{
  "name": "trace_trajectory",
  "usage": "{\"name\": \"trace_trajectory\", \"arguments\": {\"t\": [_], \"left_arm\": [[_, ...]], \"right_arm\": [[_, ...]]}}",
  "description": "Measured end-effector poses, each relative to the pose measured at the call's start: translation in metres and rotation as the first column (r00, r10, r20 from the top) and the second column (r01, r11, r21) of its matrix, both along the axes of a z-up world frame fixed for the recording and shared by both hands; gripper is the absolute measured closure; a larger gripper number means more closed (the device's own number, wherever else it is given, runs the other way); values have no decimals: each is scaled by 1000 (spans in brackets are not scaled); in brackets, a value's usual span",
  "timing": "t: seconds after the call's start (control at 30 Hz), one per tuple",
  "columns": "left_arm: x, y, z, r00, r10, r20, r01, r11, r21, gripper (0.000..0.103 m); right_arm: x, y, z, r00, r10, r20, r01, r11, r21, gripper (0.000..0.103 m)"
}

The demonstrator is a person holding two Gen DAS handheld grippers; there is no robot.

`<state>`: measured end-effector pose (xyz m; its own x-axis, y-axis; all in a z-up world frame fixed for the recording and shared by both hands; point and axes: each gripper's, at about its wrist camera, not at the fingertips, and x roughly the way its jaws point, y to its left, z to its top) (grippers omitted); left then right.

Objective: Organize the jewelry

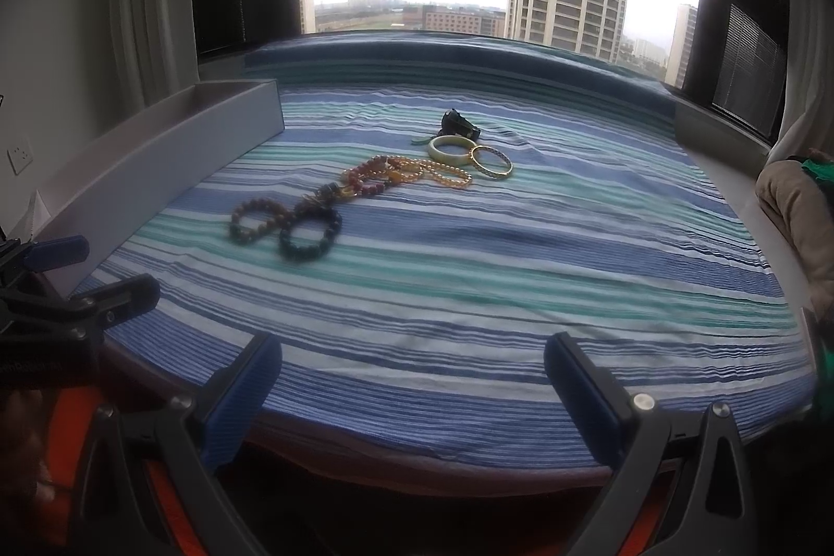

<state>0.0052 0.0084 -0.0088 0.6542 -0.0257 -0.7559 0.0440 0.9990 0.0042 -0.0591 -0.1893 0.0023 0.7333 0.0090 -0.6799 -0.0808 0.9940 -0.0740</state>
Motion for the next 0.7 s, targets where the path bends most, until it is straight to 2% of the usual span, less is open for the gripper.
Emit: {"name": "trace_trajectory", "arguments": {"t": [0.33,0.57,0.7], "left_arm": [[4,6,-3,1000,16,-21,-16,1000,5,0],[15,46,-13,990,115,-86,-120,991,-59,0],[32,63,-17,985,125,-122,-135,987,-85,0]], "right_arm": [[-3,0,2,1000,-4,4,4,1000,2,0],[2,-4,-4,1000,-11,-19,12,1000,18,1],[2,-1,-5,1000,-2,-17,2,1000,14,0]]}}
